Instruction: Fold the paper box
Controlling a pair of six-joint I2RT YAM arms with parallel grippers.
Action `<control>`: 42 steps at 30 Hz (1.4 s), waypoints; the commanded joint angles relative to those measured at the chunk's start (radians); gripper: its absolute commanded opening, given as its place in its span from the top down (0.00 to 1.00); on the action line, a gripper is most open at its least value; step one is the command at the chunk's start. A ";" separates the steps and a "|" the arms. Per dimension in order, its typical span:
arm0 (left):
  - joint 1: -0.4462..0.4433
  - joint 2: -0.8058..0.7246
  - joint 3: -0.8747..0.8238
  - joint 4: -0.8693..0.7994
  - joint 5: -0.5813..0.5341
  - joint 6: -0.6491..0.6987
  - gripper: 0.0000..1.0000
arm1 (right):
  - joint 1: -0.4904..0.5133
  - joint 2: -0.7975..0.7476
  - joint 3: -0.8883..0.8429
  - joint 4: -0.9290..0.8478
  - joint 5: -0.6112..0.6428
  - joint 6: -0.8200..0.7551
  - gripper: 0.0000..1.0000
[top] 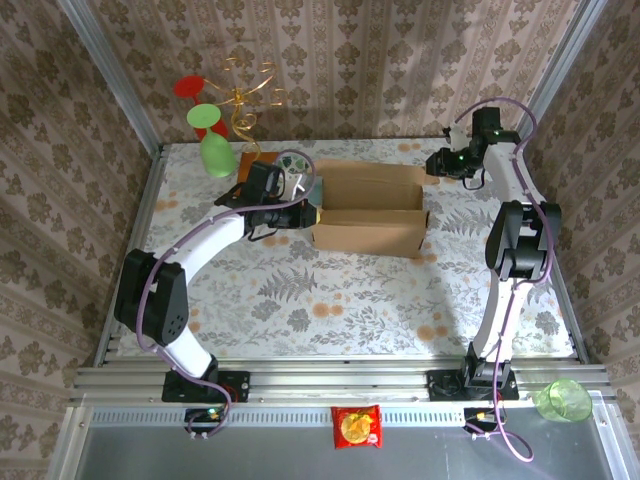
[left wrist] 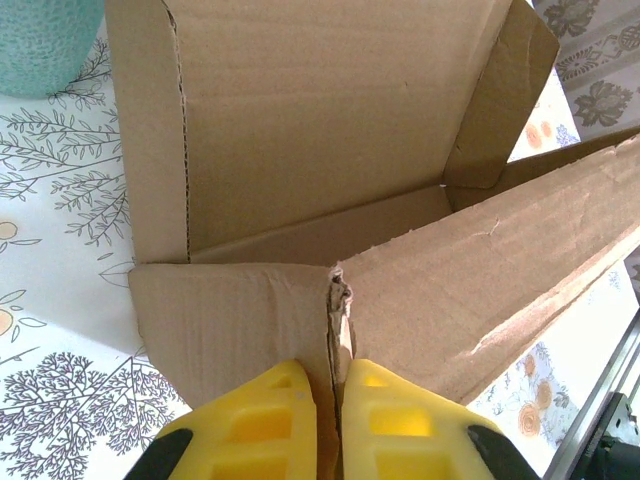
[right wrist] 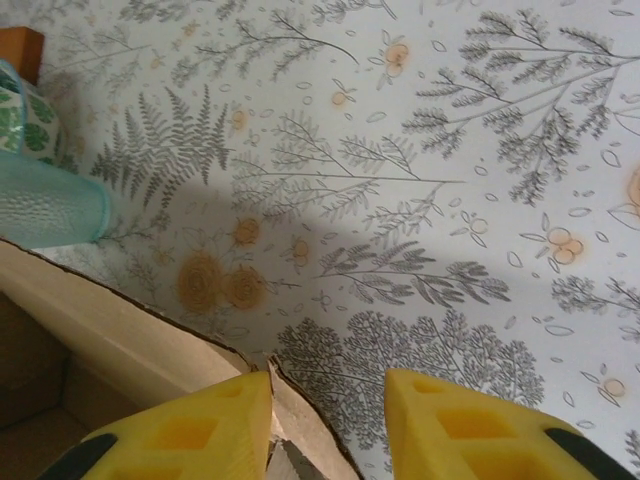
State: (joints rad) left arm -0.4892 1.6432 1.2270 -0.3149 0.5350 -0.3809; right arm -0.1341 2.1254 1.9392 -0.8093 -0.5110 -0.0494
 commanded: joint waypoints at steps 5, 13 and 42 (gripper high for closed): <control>0.009 0.026 0.032 -0.026 -0.003 0.018 0.95 | 0.007 0.010 0.052 0.006 -0.074 0.002 0.79; 0.009 0.025 0.030 -0.015 -0.012 0.013 0.95 | 0.031 -0.064 0.095 -0.036 0.195 0.151 0.65; 0.009 -0.008 -0.018 0.010 -0.031 0.010 0.96 | 0.346 0.258 0.673 -0.421 0.394 1.932 0.41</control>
State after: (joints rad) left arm -0.4885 1.6520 1.2255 -0.2943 0.5247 -0.3809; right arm 0.2237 2.3726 2.5706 -1.1671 -0.0898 1.7550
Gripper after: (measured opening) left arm 0.089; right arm 0.589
